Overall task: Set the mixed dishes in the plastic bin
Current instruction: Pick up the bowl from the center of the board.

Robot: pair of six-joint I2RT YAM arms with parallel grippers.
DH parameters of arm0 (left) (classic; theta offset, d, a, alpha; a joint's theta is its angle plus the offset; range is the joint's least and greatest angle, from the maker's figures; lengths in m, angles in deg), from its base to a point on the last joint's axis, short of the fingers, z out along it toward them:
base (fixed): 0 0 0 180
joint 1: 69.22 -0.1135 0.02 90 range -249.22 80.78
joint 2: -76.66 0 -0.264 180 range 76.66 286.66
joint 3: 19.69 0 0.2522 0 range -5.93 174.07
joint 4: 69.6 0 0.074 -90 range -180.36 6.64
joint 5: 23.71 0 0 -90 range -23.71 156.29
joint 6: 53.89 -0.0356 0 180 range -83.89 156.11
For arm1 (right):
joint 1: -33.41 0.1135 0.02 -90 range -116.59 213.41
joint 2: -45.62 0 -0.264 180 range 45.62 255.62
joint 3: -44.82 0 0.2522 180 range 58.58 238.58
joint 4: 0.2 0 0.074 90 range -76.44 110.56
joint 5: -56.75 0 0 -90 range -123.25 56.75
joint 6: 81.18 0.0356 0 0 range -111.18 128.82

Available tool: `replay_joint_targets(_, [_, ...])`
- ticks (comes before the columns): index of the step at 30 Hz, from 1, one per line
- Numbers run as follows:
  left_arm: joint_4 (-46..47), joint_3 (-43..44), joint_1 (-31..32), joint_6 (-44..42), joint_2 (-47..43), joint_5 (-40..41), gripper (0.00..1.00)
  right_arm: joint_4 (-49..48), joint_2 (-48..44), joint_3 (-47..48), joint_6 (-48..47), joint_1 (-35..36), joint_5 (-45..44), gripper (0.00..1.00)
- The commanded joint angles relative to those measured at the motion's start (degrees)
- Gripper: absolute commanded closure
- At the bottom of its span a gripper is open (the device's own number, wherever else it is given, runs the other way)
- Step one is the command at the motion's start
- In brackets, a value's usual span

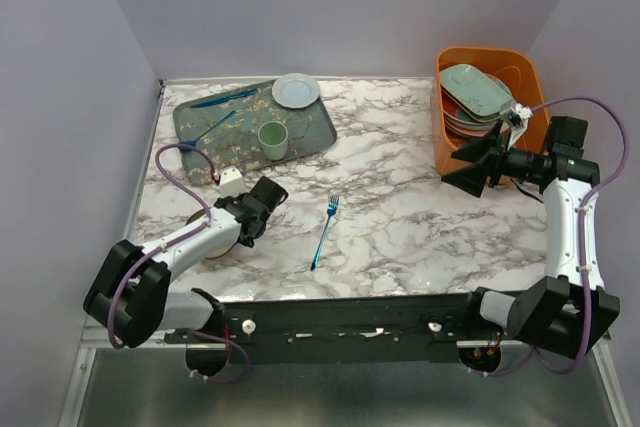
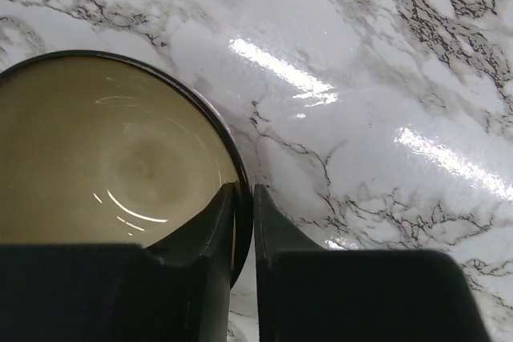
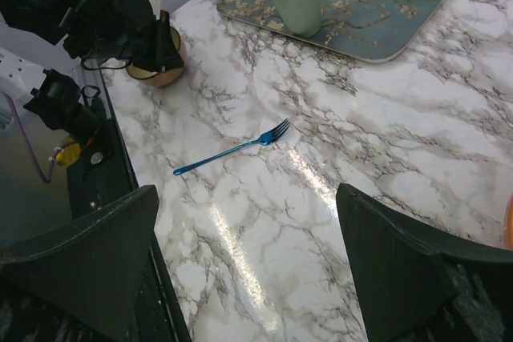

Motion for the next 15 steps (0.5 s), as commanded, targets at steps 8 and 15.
replay_joint_targets(8, [1.6,0.5,0.0,-3.9,-8.2,-8.1,1.0,4.4,-2.4,0.4,-3.9,-0.4,2.1,0.0])
replay_joint_targets(15, [6.0,0.5,2.4,-12.8,-16.2,-20.9,1.0,5.5,-3.6,-0.1,-6.1,-0.3,0.5,0.0])
